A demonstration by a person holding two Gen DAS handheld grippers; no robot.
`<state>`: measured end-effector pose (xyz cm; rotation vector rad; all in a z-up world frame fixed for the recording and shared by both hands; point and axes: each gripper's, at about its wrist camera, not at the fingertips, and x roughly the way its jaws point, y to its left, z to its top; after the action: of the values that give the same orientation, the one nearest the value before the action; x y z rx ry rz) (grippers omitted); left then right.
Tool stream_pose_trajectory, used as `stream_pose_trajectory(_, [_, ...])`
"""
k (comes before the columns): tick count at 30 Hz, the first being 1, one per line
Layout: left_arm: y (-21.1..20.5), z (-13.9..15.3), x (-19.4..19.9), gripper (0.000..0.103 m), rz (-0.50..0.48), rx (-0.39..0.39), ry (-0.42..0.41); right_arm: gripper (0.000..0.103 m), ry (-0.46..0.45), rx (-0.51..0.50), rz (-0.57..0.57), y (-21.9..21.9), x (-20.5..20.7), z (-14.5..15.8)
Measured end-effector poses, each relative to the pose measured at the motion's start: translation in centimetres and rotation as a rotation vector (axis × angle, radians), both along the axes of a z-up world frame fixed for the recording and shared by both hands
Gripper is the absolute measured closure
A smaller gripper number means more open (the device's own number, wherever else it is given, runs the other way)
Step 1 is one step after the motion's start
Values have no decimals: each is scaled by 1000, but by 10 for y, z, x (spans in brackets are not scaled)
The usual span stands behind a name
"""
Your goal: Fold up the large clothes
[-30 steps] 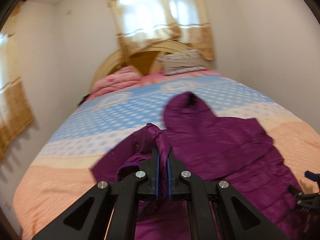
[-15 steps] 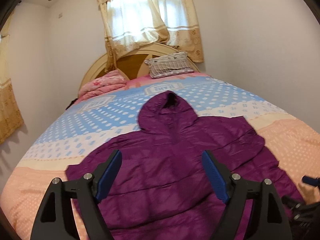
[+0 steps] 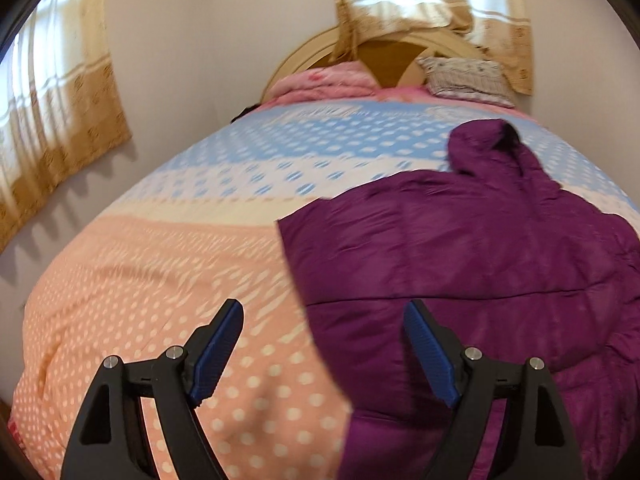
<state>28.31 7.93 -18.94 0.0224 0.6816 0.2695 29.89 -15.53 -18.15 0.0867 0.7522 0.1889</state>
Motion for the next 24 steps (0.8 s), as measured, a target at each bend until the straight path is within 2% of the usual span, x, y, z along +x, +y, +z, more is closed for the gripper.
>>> stream_pose_trajectory(4, [15,-5,3,20,7,-39,18,9,47,-3,42,28,35,-18])
stream_pose_trajectory(5, [16,-6,4,20,9,-43,24,12,64,3,52,32,38,-23])
stream_pose_trajectory(7, [17,-8,7,20,11,-47,31,44,105,9,61,41,49,-36])
stream_pose_trajectory(8, [18,-8,8,20,12,-49,31,87,111,9,69,44,49,-38])
stream_pose_trajectory(9, [21,-7,7,20,16,-51,29,93,104,24,83,45,48,-39])
stream_pose_trajectory(12, [24,-6,9,20,22,-42,22,94,29,23,77,41,34,-23])
stream_pose_trajectory(16, [29,-7,12,20,37,-41,34,95,-60,49,23,8,11,5])
stream_pose_trajectory(20, [26,-6,13,20,35,-47,39,95,-87,52,-78,-32,3,9])
stream_pose_trajectory(24, [17,-8,13,20,22,-31,48,95,-63,72,-164,-70,-9,-2])
